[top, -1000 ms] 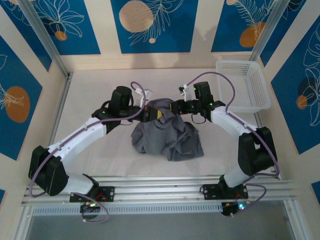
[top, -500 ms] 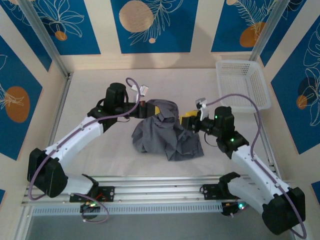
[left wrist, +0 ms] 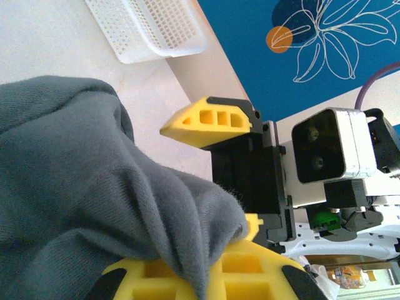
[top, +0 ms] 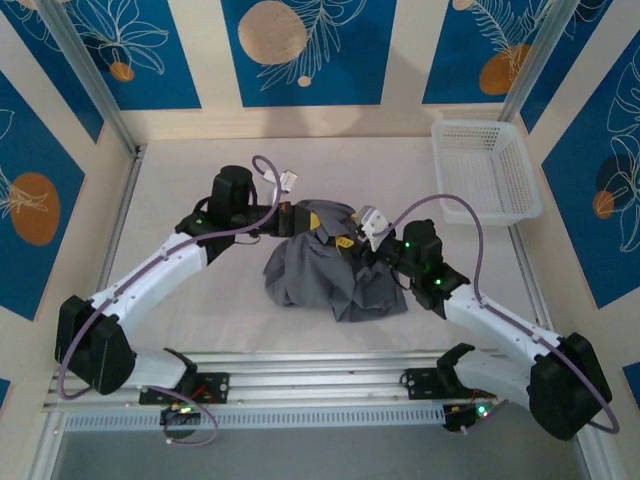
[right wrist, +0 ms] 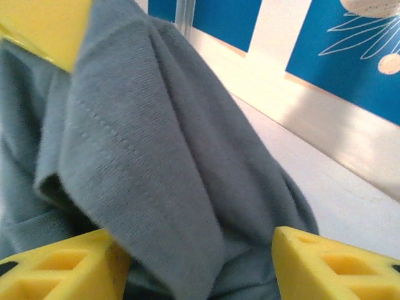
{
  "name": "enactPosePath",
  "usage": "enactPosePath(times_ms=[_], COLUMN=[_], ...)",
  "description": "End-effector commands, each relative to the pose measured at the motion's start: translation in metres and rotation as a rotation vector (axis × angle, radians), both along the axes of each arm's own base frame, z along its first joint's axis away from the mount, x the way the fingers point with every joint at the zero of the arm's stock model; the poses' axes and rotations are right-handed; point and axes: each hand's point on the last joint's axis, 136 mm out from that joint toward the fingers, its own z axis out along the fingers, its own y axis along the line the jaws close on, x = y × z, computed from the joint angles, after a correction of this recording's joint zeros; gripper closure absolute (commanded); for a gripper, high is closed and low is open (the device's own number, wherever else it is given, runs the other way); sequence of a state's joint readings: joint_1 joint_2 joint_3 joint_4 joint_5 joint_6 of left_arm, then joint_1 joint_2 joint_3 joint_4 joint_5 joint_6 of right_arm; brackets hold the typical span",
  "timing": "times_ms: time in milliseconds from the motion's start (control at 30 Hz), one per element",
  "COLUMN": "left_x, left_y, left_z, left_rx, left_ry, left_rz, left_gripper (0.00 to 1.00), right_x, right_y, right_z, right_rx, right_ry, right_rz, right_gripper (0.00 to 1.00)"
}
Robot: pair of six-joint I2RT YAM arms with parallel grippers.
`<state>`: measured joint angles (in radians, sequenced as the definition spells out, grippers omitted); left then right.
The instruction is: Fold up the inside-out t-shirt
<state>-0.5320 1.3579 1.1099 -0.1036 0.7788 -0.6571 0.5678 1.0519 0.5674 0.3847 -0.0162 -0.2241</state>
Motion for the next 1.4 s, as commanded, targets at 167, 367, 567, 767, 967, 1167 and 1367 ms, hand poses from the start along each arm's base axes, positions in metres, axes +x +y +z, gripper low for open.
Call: enactPosePath(times_ms=[167, 367, 567, 767, 967, 1167, 1367], left_x=[0.008, 0.07, 0.071, 0.022, 0.005, 0.025, 0.027], left_y=[0.005, 0.043, 0.051, 0.061, 0.032, -0.007, -0.032], left_z=[0.008, -0.019, 0.004, 0.026, 0.008, 0.004, 0.009], left_rx=[0.01, 0.151, 0.169, 0.179, 0.263, 0.224, 0.151], left_ry=[-0.055, -0.149, -0.26, -0.396, -0.378, -0.384, -0.436], left_rz=[0.013, 0.154, 0.142, 0.179, 0.216, 0.225, 0.145], left_gripper=[1.0, 0.91, 0.66, 0.51, 0.51, 0.53, 0.39], right_x=[-0.014, -0.065, -0.022, 0.002, 0.002, 0.002, -0.001], right_y=[0.013, 0.029, 0.026, 0.023, 0.027, 0.025, 0.026], right_z=[0.06, 0.085, 0.091, 0.087, 0.087, 0.089, 0.09], right_rx=[0.091, 0.209, 0.322, 0.368, 0.376, 0.371, 0.368], right_ry=[-0.062, 0.458, 0.752, 0.877, 0.902, 0.899, 0.901], right_rz=[0.099, 0.398, 0.226, 0.148, 0.166, 0.127, 0.131], right_gripper=[1.0, 1.0, 1.0, 1.0, 1.0, 1.0, 1.0])
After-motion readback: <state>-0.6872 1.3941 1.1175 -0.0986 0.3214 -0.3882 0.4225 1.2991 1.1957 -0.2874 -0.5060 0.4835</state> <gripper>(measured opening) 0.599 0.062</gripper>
